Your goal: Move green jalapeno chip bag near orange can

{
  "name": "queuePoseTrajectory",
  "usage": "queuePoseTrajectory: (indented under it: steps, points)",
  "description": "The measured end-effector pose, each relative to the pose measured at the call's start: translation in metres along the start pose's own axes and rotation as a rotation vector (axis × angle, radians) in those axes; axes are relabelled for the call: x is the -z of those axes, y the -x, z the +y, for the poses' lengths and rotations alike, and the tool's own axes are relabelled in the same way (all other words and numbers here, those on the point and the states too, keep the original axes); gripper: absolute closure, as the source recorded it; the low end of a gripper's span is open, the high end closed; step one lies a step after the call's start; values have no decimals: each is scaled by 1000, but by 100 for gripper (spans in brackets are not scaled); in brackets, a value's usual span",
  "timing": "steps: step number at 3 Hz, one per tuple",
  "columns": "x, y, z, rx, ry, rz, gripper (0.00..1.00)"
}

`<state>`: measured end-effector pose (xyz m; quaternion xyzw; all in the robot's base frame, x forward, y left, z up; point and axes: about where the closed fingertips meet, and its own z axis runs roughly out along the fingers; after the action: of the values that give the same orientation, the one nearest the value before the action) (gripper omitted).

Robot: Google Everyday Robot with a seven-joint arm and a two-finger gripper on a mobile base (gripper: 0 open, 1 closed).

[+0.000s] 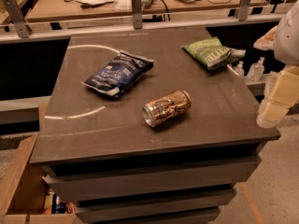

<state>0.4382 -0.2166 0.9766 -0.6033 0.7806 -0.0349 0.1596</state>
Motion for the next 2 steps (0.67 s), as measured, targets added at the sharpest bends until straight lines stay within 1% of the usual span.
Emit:
queuePoseTrajectory:
  steps: [1,2]
  points:
    - [0,0,0,0,0,0,0]
    - [-3,-2,-17,-25,-49,-24,0]
